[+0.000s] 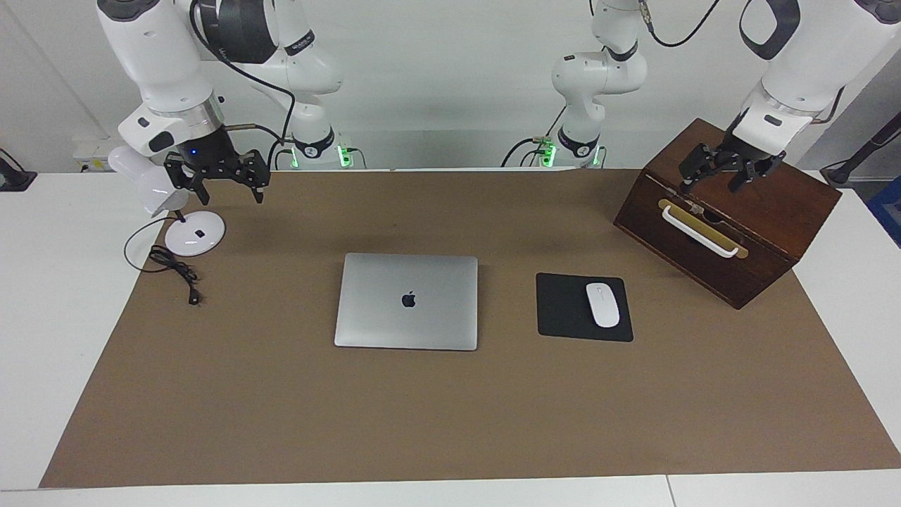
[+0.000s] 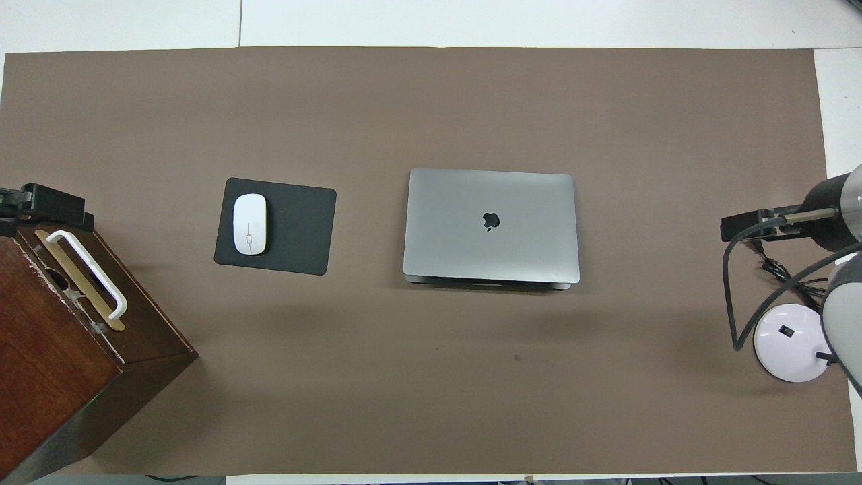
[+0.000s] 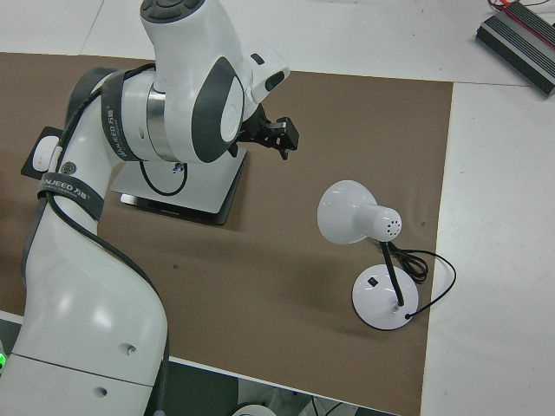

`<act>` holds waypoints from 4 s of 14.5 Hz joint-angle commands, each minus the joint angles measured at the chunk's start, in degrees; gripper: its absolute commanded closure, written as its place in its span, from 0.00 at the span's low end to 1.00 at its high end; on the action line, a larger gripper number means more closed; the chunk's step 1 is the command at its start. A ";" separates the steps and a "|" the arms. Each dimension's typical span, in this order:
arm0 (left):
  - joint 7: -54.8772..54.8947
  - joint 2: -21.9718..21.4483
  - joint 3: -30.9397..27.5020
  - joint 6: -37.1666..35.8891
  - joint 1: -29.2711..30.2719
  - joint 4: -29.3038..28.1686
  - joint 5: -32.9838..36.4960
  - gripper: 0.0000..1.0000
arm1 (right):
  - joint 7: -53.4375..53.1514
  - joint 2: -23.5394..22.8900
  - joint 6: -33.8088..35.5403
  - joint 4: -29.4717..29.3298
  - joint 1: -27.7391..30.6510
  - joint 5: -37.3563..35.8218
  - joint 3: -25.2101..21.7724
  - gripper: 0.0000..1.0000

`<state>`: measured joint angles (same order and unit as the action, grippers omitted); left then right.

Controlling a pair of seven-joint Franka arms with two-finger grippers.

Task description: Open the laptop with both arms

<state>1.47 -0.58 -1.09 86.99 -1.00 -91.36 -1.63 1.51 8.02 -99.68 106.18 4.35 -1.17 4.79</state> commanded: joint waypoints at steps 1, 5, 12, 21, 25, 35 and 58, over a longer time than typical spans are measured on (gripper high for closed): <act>-0.15 -1.18 0.48 0.81 0.65 -1.63 0.57 0.00 | 0.07 1.56 -1.48 1.84 0.22 1.17 0.05 0.00; -1.46 -1.45 0.48 1.34 0.65 -1.63 0.57 0.37 | -0.02 1.56 -2.09 2.37 0.31 1.17 0.05 0.00; -2.08 -1.36 0.48 2.47 0.74 -1.54 0.13 1.00 | 0.51 1.29 -17.33 8.15 0.93 1.26 -0.04 0.00; -2.17 -8.82 1.18 22.49 -0.66 -20.59 -5.40 1.00 | 3.23 -3.71 -52.44 24.33 -4.43 28.02 -0.04 0.00; -1.91 -13.21 1.18 33.65 -3.90 -31.14 -6.81 1.00 | 2.97 -3.45 -57.89 28.11 -9.26 40.52 -0.04 0.00; -6.11 -21.75 1.18 59.14 -15.85 -53.56 -7.25 1.00 | -0.01 -2.75 -71.17 33.22 -21.74 57.41 -0.04 0.00; -14.12 -2.59 1.01 102.58 -40.21 -62.72 -7.25 1.00 | 1.83 -4.33 -82.60 35.33 -38.01 77.11 -0.04 0.00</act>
<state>-13.39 -4.94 0.92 186.20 -38.95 -153.85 -8.12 2.11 3.41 -181.15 140.77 -33.24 74.55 4.80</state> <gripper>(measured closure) 0.991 0.000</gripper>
